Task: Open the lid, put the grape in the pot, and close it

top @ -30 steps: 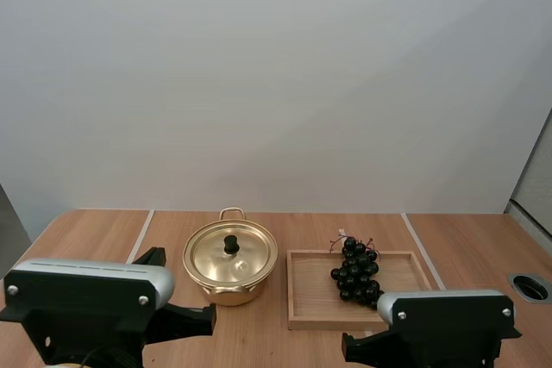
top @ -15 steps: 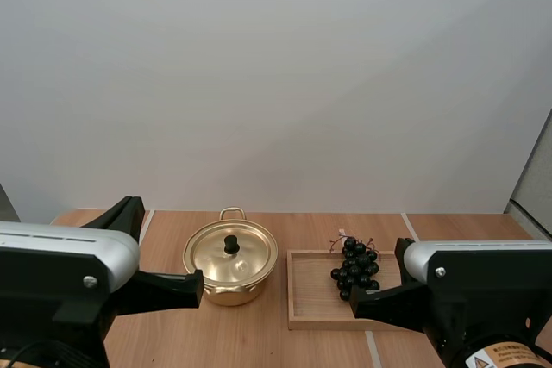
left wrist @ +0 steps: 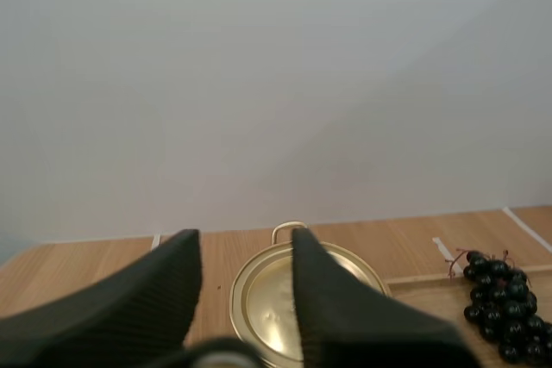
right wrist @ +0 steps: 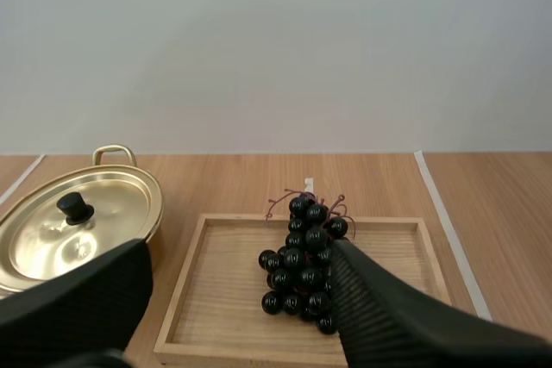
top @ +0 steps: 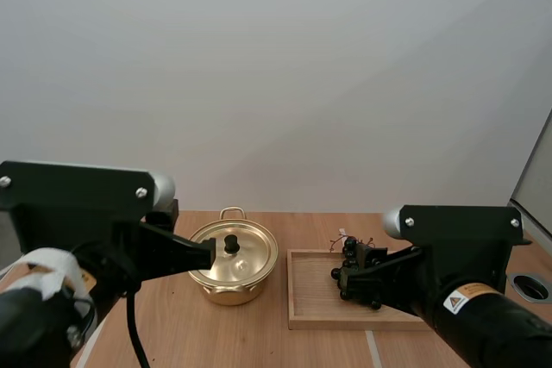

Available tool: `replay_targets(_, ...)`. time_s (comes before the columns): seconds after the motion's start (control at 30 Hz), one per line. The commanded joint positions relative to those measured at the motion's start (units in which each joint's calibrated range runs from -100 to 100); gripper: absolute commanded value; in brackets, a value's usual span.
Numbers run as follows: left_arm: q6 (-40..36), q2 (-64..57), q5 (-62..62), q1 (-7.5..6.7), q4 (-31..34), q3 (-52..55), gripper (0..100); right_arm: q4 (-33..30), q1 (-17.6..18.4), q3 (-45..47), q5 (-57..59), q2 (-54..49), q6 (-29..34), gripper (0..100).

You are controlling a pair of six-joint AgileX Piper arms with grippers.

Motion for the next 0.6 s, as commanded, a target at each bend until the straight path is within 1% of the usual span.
replay_targets(0.0,0.11,6.09,0.76,0.07,0.16,-2.33,97,-0.91,-0.19,-2.66,3.99,4.49,-0.23,100)
replay_targets(0.03,0.26,8.44,0.76,0.07,0.16,-2.9,100,-1.04,-0.19,-3.46,5.32,6.48,-0.23,100)
replay_targets(0.2,6.77,21.64,1.89,0.07,0.16,-7.46,100,-1.14,-0.19,-4.63,8.83,13.2,-0.23,100)
replay_targets(0.37,12.93,35.85,3.8,0.07,0.05,-13.93,100,-0.71,-0.19,-4.63,8.83,15.73,-0.23,100)
replay_targets(0.43,16.1,40.51,5.79,0.07,-1.15,-16.97,100,-0.11,-0.19,-4.63,8.83,15.73,-0.23,100)
replay_targets(0.47,19.95,44.41,9.26,-0.07,-2.59,-18.99,100,0.16,-0.19,-4.63,8.64,15.73,-0.23,100)
replay_targets(0.53,26.01,49.12,14.11,-0.1,-7.2,-21.88,100,0.16,-0.19,-4.63,8.47,15.73,-0.23,100)
replay_targets(0.57,27.77,51.63,15.67,-0.16,-9.23,-22.89,100,0.16,-0.19,-4.63,8.47,15.73,-0.23,100)
